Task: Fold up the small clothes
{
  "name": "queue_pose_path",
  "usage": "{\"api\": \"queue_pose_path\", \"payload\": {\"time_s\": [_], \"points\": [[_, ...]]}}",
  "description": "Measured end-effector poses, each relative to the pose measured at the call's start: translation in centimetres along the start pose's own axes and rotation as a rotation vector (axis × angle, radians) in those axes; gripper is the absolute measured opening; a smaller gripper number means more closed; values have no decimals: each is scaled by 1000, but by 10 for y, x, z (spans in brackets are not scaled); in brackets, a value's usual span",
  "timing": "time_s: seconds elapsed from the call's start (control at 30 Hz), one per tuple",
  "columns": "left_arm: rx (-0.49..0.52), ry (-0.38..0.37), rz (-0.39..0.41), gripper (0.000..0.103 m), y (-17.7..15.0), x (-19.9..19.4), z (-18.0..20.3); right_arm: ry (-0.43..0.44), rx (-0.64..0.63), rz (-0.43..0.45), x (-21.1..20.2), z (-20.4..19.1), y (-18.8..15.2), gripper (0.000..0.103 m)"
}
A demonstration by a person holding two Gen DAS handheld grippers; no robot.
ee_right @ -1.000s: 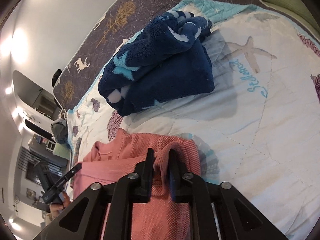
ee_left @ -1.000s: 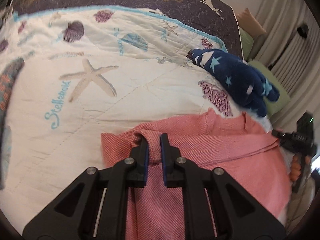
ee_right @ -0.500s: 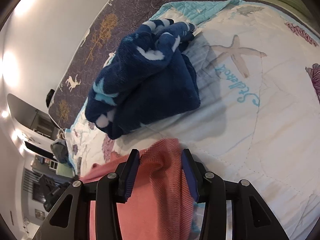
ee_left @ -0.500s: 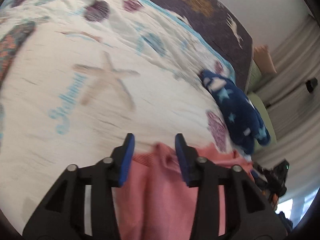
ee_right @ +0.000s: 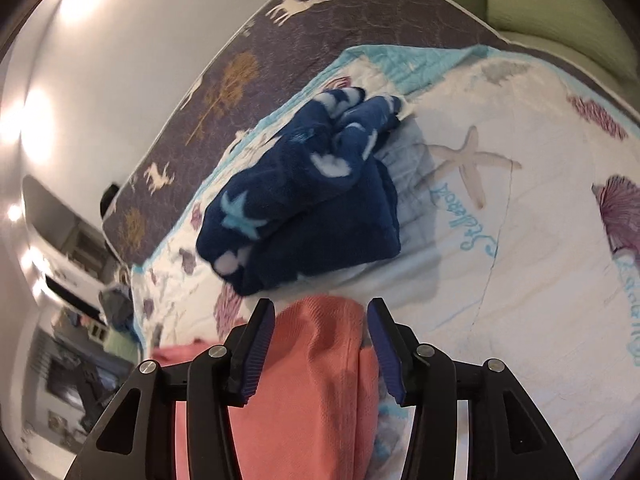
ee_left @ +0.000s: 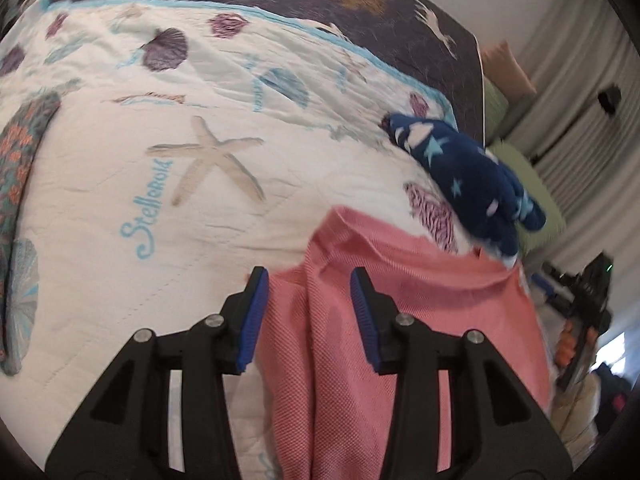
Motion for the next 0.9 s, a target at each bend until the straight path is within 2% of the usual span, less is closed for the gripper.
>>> {"api": "queue_pose_path", "payload": {"time_s": [0.07, 0.13, 0.2, 0.27, 0.33, 0.4, 0.47, 0.5, 0.57, 0.73, 0.83, 0.9], "points": [[28, 41, -2, 44, 1, 7, 4, -21, -57, -20, 0, -6, -7, 49], [39, 94, -11, 50, 6, 19, 6, -46, -107, -47, 6, -14, -15, 53], [38, 186, -33, 51, 13, 36, 3, -90, -145, -79, 16, -15, -23, 58], [36, 238, -49, 51, 20, 49, -2, -156, -152, -111, 30, -10, -25, 59], [36, 293, -33, 53, 27, 53, -7, -205, -129, -110, 39, 1, -22, 59], [32, 336, -13, 59, 31, 53, -13, -231, -106, -67, 41, 15, -11, 57], [21, 330, 1, 60, 30, 50, -16, -311, -81, -16, 36, 33, -1, 57], [21, 332, 8, 60, 29, 48, -17, -317, -59, -2, 34, 40, 1, 57], [15, 336, 25, 60, 26, 40, -20, -253, -14, 14, 26, 46, 1, 57], [-38, 239, 57, 60, 12, 4, -23, -219, -1, 9, 6, 46, -10, 57], [-25, 191, 47, 60, -9, -16, -17, -185, -13, -19, -7, 35, -29, 58], [-2, 158, 42, 60, -34, -38, -13, -149, -30, -42, -21, 24, -47, 58]]}}
Point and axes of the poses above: each gripper's, at about its wrist camera, not at the fingertips, and x roughly the way its jaws point, z to its right, y to its top, the point moved 9 cm from there along x, roughly the way its jaws point, and after that the axes turned 5 degrees about -z, right-handed, at the moved point
